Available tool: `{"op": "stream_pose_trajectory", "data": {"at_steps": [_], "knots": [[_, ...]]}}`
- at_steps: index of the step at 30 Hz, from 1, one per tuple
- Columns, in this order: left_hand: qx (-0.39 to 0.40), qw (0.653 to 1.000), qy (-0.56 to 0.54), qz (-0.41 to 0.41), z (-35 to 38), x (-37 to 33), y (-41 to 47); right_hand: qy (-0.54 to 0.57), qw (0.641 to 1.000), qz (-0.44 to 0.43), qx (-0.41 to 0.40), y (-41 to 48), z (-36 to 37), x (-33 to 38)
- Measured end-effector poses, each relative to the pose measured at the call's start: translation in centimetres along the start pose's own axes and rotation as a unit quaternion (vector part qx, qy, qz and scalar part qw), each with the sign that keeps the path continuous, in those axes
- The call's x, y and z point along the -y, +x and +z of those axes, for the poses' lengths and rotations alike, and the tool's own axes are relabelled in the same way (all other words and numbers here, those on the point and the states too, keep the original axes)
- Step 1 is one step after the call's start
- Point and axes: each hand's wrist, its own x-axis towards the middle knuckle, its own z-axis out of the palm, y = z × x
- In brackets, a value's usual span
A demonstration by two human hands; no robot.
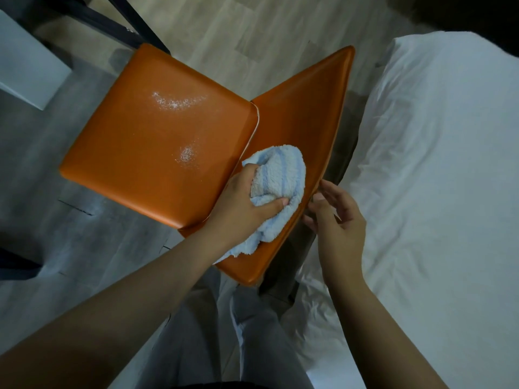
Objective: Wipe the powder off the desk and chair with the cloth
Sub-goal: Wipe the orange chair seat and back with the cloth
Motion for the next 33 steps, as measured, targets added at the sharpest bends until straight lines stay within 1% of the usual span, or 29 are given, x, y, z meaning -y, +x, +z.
{"op": "stream_pose_trajectory", "data": {"at_steps": [4, 10, 13, 18, 23, 27, 29, 31, 33], "knots": [[0.005, 0.999, 0.026, -0.026, -0.4, 2.4, 1.2, -0.002, 1.000, -0.010, -0.014, -0.2, 0.5, -0.1], [0.008, 0.992, 0.068, -0.110, -1.0, 7.8, 3.5, -0.004, 0.999, -0.020, -0.039, -0.3, 1.1, -0.4], [0.007, 0.987, 0.090, -0.136, -1.3, 10.5, 4.9, -0.006, 0.998, -0.025, -0.050, -0.3, 1.4, -0.7], [0.016, 0.970, 0.161, -0.181, -1.8, 13.6, 7.7, 0.003, 0.998, -0.015, -0.064, -0.4, 1.5, -1.3], [0.014, 0.957, 0.191, -0.219, -1.9, 15.8, 9.6, 0.004, 0.997, -0.015, -0.071, -0.3, 1.4, -1.8], [0.021, 0.934, 0.238, -0.267, -2.1, 16.7, 10.5, 0.011, 0.997, -0.012, -0.071, -0.2, 1.2, -2.1], [0.019, 0.927, 0.252, -0.275, -2.2, 17.0, 10.7, 0.006, 0.997, -0.015, -0.070, -0.2, 1.3, -2.1], [0.017, 0.931, 0.242, -0.273, -2.4, 17.0, 10.4, 0.005, 0.997, -0.014, -0.070, -0.2, 1.3, -2.0], [0.008, 0.942, 0.234, -0.241, -3.0, 16.7, 9.9, 0.005, 0.997, -0.013, -0.070, -0.3, 1.4, -1.9]]}}
